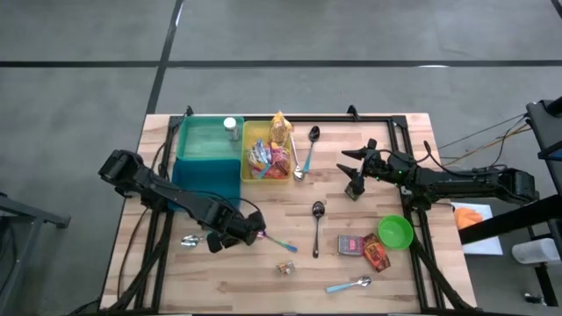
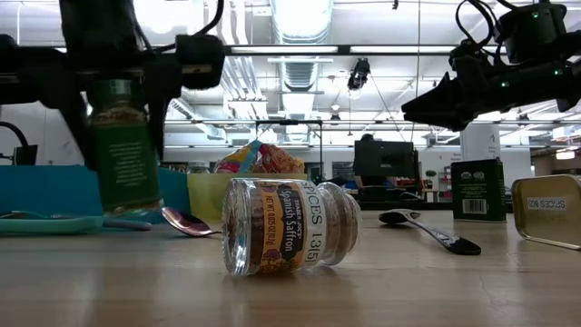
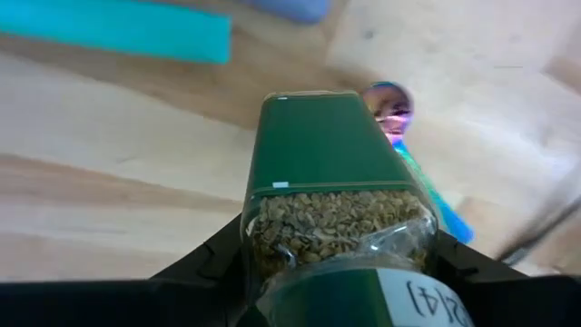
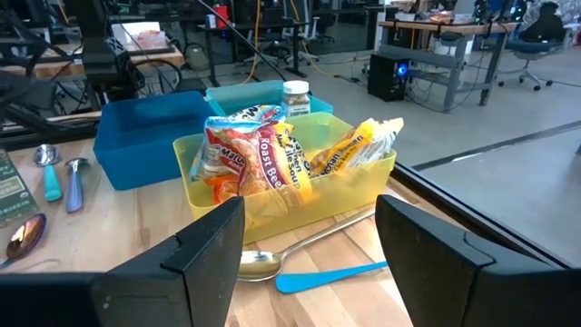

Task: Pick & Place Food Item
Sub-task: Put the green spice bottle into the green bin

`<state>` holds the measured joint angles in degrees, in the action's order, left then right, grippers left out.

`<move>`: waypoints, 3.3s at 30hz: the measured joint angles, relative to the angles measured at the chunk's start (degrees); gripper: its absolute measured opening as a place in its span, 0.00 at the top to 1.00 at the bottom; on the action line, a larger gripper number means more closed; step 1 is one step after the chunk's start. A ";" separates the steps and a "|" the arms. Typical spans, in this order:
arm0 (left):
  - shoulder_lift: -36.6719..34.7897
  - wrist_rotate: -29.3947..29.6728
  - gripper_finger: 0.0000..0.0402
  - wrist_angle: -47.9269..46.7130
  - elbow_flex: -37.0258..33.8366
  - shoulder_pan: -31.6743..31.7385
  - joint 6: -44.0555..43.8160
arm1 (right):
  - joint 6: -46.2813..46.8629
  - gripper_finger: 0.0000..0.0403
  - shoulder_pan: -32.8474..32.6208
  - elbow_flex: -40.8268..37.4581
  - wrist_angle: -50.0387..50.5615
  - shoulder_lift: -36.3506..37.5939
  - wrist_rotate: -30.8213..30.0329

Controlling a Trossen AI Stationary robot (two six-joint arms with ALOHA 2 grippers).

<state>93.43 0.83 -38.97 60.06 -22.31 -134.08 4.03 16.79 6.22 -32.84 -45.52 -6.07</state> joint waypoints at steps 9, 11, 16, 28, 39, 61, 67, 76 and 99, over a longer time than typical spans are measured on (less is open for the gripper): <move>-1.48 3.46 0.54 -0.09 0.12 -0.11 -1.39 | 0.00 0.39 -0.02 0.00 0.00 -0.02 0.00; -1.48 3.29 0.54 -1.65 0.12 -0.14 -5.92 | -0.02 0.39 -0.02 0.00 0.02 0.00 0.00; -1.48 -3.52 0.54 -3.34 0.12 -0.26 -17.30 | 0.00 0.39 -0.02 0.00 0.02 0.00 0.00; -1.48 0.68 0.54 -13.25 8.16 -0.26 -10.17 | 0.00 0.39 -0.02 0.00 0.02 0.00 0.01; -3.25 16.07 0.54 -16.75 12.91 -0.24 10.50 | 0.00 0.39 -0.01 0.00 0.00 0.00 0.00; -21.30 35.41 0.54 -17.23 12.71 0.07 57.00 | 0.00 0.39 0.00 0.00 0.00 0.00 0.01; -26.52 37.08 0.54 -14.31 12.69 0.11 77.68 | 0.00 0.39 -0.02 0.00 0.00 0.00 0.02; -29.50 36.73 0.54 -12.85 12.67 0.02 98.10 | 0.00 0.39 -0.01 0.00 0.02 0.00 0.02; -30.93 38.94 0.54 -12.68 12.67 5.72 96.15 | 0.00 0.39 -0.02 0.00 0.02 -0.02 0.02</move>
<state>62.49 39.78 -51.65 72.73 -16.59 -37.93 4.03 16.78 6.22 -32.82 -45.54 -6.04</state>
